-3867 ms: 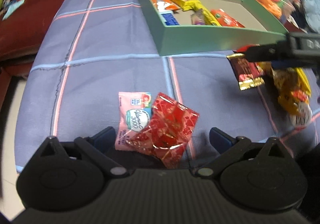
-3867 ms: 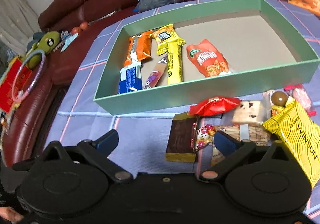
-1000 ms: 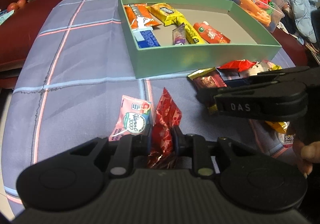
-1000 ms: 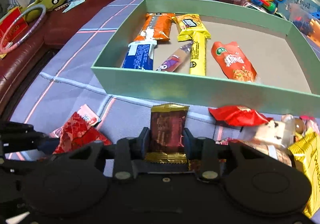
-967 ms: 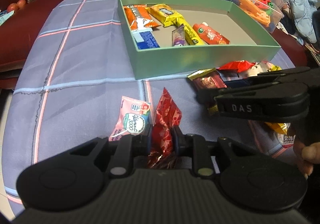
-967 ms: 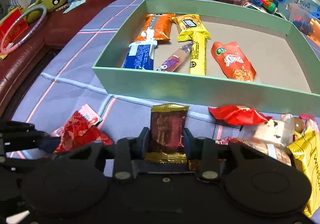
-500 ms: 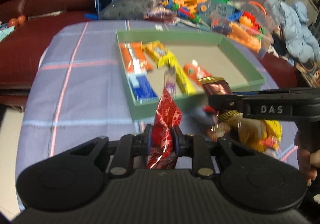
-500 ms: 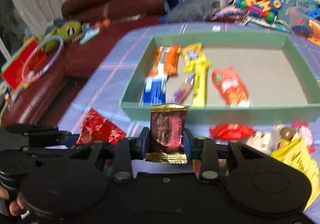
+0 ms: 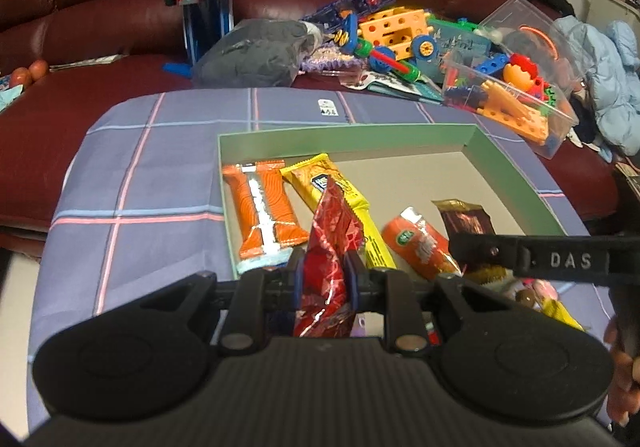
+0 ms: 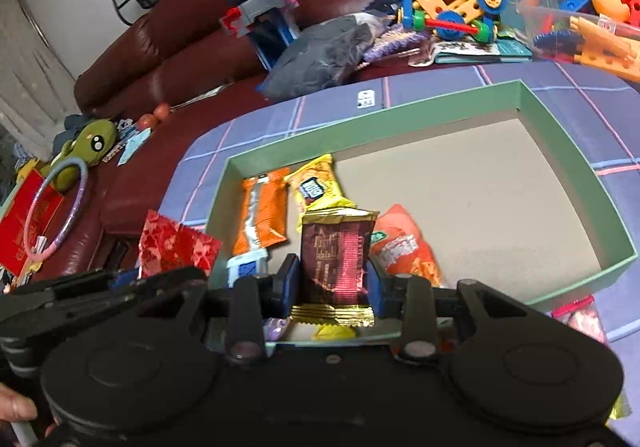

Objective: Organize snacks
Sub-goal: 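Carry the red candy and brown chocolate into the green tray and open both tools, then grasp the pink candy packet with the left tool while the right tool moves to the pile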

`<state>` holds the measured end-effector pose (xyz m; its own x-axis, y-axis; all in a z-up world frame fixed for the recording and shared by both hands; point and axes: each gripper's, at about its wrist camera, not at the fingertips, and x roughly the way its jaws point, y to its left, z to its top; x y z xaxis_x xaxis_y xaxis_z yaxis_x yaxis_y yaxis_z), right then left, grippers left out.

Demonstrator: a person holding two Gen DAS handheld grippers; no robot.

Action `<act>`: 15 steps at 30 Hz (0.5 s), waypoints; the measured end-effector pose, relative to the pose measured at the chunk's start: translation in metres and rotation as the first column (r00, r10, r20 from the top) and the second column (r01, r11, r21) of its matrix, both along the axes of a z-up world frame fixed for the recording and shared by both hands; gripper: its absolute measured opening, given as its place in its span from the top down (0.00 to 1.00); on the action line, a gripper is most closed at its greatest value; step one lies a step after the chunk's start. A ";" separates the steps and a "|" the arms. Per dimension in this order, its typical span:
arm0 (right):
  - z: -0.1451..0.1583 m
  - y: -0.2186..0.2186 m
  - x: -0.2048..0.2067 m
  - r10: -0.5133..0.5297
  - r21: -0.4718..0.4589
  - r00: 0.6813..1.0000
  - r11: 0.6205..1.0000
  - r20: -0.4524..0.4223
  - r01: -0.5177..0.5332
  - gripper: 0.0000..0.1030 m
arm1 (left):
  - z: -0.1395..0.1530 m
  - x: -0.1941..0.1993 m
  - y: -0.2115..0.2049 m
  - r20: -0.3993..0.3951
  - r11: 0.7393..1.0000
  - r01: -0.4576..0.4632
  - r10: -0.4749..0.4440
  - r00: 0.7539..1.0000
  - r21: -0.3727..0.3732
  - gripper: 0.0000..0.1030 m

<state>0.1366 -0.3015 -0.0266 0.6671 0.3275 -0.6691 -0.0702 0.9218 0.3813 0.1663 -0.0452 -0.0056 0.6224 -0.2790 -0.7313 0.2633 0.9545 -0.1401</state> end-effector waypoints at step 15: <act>-0.015 -0.011 0.010 -0.063 0.041 0.998 0.997 -0.018 0.064 0.02 | -0.021 0.013 -0.011 0.020 0.991 -0.099 0.098 0.995 0.090 0.00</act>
<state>0.1464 -0.3126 -0.0421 0.6765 0.3131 -0.6665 -0.0058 0.9073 0.4203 0.1797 -0.0560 -0.0270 0.6549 -0.1488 -0.7409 0.1687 0.9845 -0.0486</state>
